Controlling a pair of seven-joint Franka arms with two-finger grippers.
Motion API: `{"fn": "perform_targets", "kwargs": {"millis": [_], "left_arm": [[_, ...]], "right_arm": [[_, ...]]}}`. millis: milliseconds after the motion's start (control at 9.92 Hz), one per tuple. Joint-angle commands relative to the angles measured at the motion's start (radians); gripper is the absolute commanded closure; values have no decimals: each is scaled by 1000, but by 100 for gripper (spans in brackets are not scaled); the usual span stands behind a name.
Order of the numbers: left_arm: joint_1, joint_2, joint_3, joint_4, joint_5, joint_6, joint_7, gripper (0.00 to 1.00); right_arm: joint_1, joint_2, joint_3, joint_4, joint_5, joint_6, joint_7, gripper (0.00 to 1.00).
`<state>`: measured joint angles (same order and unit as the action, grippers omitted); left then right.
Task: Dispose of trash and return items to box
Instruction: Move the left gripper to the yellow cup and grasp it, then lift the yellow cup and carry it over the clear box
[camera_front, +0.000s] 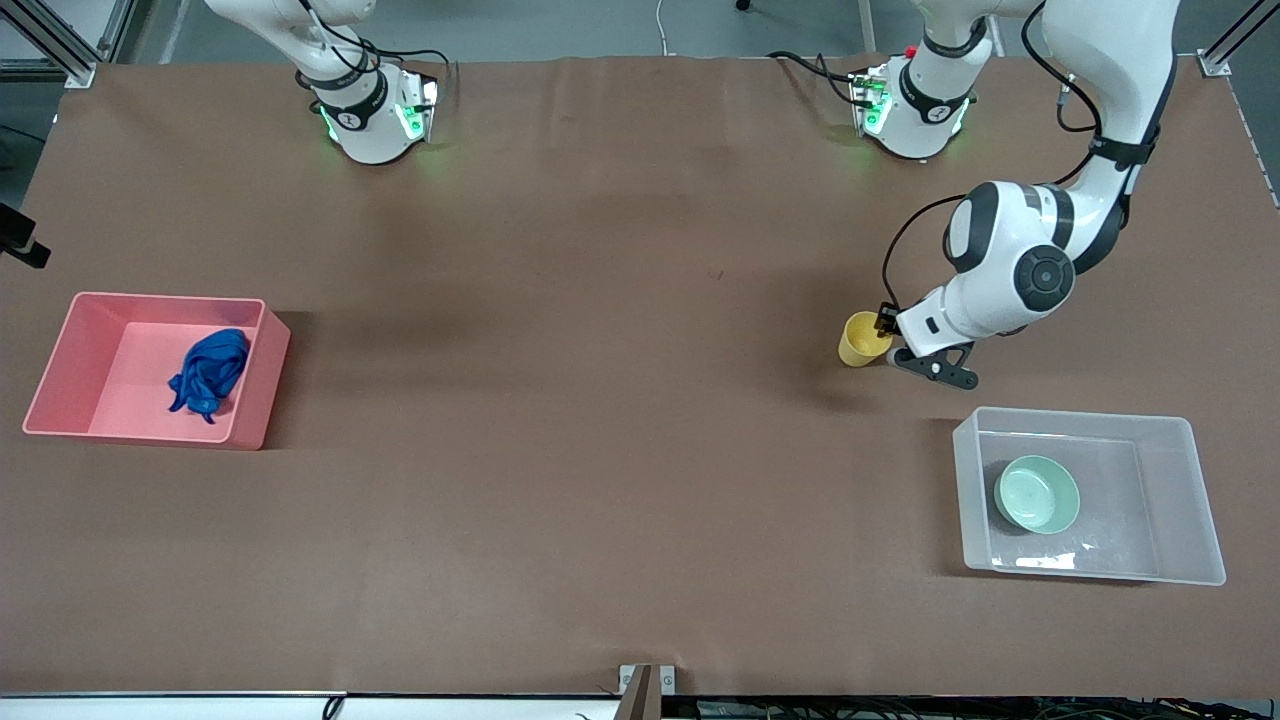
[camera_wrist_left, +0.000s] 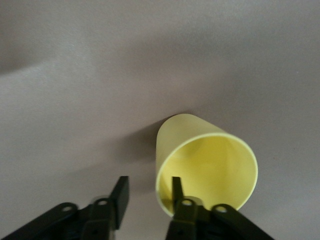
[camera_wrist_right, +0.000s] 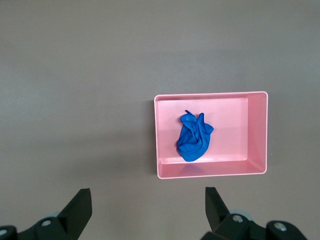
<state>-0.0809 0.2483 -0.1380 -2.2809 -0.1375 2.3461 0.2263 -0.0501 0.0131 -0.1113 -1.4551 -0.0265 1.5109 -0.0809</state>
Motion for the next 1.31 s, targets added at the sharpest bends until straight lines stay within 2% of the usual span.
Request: {"fn": "perform_targets", "kwargs": {"millis": [0,202,303,504,605,807,1008,1210], "left_arm": [[0,14,-6,-19,24,29,-18,100],[0,-15,-6,-9,24,0,-16,100],[1,-32,-3,29,24,-57,-4,100],[6,-12,59,240,22,-283,13,100],[7,18,104,338,22,-348,59,100],[9,112,194,537,22,-425,122,100],[10,250,269,763,57,-502,164,100],[12,343,349,860,55,-504,270,100]], "right_arm": [[4,-2,8,2,-7,0,10,0],[15,-2,9,4,-4,2,15,0],[16,-2,9,4,-4,0,13,0],[16,-2,9,4,-4,-1,13,0],[15,-2,9,4,-4,-1,12,0],[16,-2,9,4,-3,-1,16,0],[16,-2,9,4,-1,-1,12,0],[16,-2,9,4,-1,-1,15,0]]}}
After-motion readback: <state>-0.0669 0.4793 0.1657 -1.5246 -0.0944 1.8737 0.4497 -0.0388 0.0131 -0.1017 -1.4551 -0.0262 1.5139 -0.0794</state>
